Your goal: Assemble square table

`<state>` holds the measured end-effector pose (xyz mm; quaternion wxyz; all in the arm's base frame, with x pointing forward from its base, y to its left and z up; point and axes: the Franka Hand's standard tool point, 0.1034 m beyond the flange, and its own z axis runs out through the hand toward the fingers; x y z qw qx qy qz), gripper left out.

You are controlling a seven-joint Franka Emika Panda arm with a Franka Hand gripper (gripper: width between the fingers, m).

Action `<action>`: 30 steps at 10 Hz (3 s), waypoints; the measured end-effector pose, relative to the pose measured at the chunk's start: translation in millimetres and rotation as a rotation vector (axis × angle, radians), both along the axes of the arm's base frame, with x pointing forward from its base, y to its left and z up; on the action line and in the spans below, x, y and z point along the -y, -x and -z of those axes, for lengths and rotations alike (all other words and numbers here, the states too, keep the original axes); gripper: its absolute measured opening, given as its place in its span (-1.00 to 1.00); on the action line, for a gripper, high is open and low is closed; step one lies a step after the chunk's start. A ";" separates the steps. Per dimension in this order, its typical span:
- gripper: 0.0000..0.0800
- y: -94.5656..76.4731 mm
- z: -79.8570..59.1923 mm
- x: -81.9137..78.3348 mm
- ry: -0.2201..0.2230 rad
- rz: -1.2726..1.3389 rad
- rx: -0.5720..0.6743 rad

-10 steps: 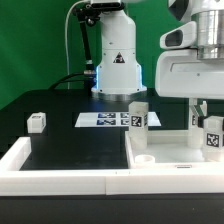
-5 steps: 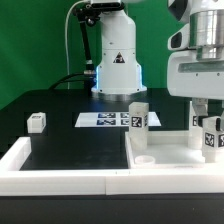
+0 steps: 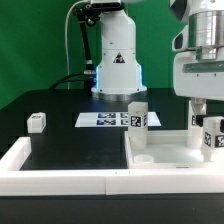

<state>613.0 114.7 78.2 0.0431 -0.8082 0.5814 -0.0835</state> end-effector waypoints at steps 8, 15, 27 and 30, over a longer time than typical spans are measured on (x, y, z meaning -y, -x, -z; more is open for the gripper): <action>0.62 -0.5 1.0 0.7 0.098 -0.497 -0.004; 0.62 -6.0 -2.9 -3.6 0.229 -1.020 0.001; -0.27 -8.7 -5.3 -5.0 0.274 -1.201 -0.010; -0.27 -9.0 -5.5 -3.6 0.235 -1.014 0.000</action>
Offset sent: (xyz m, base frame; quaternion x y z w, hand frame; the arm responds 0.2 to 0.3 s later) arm -0.0004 0.0137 0.0001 0.0063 0.0005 -0.2019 0.9794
